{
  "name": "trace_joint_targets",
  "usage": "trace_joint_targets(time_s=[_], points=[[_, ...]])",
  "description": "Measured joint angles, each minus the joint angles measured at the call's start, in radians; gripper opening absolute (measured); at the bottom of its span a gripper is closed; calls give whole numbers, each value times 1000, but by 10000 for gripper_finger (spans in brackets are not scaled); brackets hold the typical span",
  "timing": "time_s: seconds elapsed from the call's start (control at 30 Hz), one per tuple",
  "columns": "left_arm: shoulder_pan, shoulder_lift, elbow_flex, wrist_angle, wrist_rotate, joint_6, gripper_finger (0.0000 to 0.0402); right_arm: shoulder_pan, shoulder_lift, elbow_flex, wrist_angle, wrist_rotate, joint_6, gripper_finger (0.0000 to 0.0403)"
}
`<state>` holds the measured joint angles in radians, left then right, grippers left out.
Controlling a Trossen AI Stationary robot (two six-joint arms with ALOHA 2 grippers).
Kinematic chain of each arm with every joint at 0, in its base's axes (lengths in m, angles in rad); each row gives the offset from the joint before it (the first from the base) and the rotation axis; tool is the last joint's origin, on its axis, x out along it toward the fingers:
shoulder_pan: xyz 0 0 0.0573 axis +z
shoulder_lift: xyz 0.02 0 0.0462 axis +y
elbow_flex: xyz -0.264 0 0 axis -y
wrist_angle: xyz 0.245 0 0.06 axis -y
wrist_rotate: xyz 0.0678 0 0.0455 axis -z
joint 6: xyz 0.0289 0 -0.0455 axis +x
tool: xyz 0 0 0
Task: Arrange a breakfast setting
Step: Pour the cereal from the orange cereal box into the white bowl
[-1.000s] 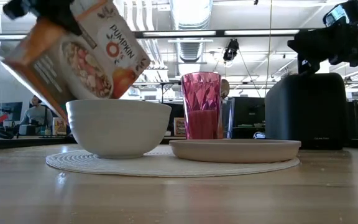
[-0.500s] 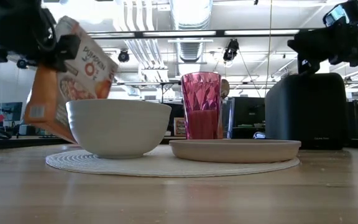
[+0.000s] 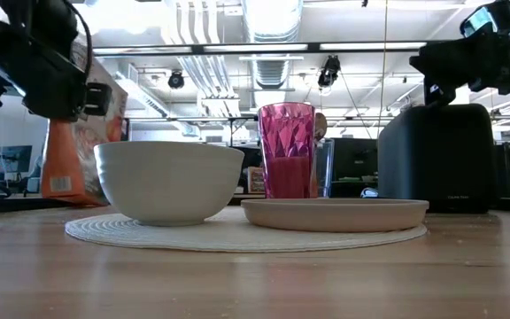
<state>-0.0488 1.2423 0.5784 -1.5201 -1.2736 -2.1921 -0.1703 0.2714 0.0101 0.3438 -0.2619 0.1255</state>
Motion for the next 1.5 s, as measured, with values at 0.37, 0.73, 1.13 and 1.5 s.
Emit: trace_joint_targets(time_s=[0.37,0.73,1.13,1.5], points=[[40,12,-123,151,-73,2,0,0,0,0,0,0,-3,84],[56,6,-170,131,-73,21,0,0,0,0,-3,-1,-16,84],[56,6,-63,23,-29,82,0,0,0,0,-5,-1,-23,84],[57,6,-41,42,9,193,0,0,0,0,-4,-1,-18,84]])
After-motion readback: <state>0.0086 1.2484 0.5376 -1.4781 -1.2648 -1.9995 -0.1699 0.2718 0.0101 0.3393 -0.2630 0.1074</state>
